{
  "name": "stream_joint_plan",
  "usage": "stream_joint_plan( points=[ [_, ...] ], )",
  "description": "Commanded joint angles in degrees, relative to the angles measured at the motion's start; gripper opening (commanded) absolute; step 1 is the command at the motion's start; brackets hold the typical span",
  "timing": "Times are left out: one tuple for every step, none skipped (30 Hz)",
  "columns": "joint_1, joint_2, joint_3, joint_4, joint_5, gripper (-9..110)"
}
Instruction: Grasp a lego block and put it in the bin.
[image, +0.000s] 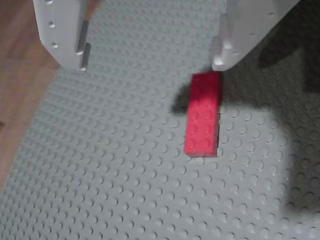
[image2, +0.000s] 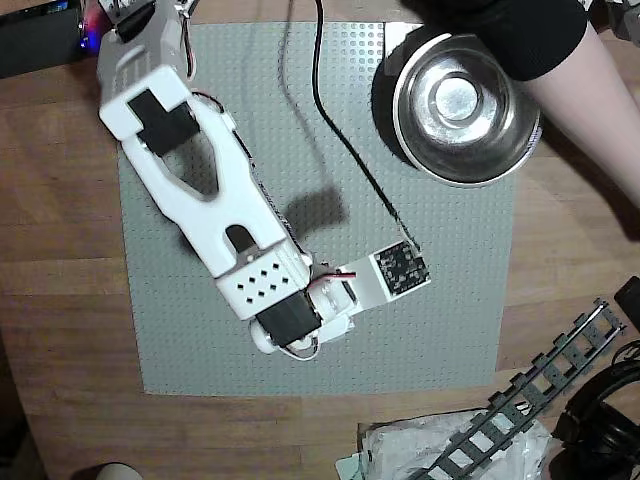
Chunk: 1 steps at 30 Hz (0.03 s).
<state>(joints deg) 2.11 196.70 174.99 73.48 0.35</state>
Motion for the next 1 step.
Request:
stream_joint_plan(
  points=[
    [0.1, 1.0, 0.0, 0.2, -0.5, 0]
  ],
)
